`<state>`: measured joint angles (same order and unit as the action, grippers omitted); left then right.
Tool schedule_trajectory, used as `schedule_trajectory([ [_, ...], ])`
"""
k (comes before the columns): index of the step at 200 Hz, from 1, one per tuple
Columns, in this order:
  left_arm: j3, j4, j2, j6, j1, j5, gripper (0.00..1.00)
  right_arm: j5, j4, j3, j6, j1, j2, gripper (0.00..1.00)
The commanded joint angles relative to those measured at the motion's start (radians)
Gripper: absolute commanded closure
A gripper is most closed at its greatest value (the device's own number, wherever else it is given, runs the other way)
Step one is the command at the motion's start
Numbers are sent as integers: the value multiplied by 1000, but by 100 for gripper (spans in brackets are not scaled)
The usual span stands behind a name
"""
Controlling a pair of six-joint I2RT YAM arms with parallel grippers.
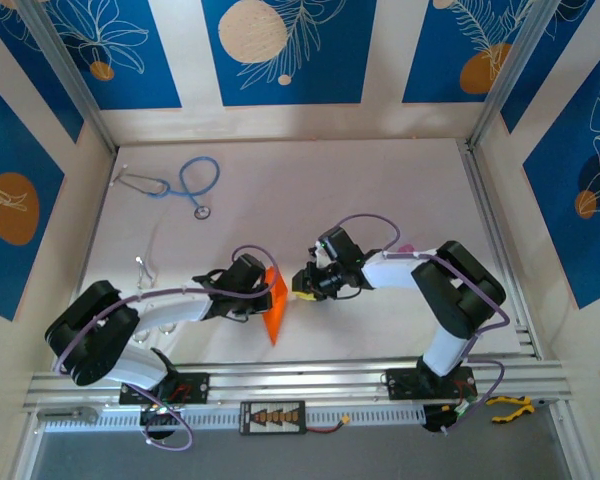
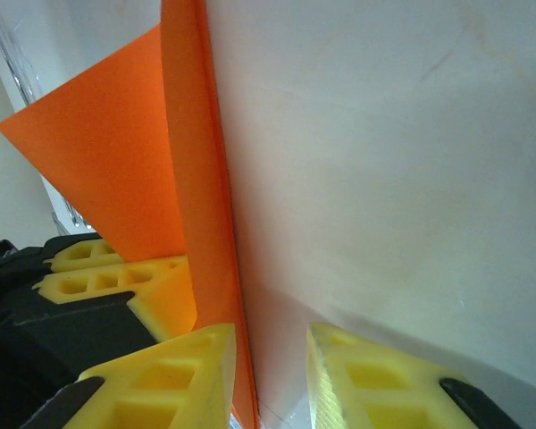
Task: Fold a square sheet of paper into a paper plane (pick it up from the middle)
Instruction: Move a paper plane to the center of the table.
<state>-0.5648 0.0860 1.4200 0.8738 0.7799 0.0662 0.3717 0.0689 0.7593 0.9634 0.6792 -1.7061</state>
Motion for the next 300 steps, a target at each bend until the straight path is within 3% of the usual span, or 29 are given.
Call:
schedule_trajectory([
  [1,21,-53,11,14,-11,39,91,48,36,18,18,14,-36,73],
  [114,30,-157,39,30,-11,107,92,121,126,21,27,45,-41,87],
  [210,51,-180,28,50,-11,112,93,137,149,38,31,59,-76,91],
  [259,56,-167,-32,57,-11,85,86,118,109,53,30,63,-100,92],
  [300,50,-117,-96,50,-12,63,90,94,97,33,34,43,-61,91],
])
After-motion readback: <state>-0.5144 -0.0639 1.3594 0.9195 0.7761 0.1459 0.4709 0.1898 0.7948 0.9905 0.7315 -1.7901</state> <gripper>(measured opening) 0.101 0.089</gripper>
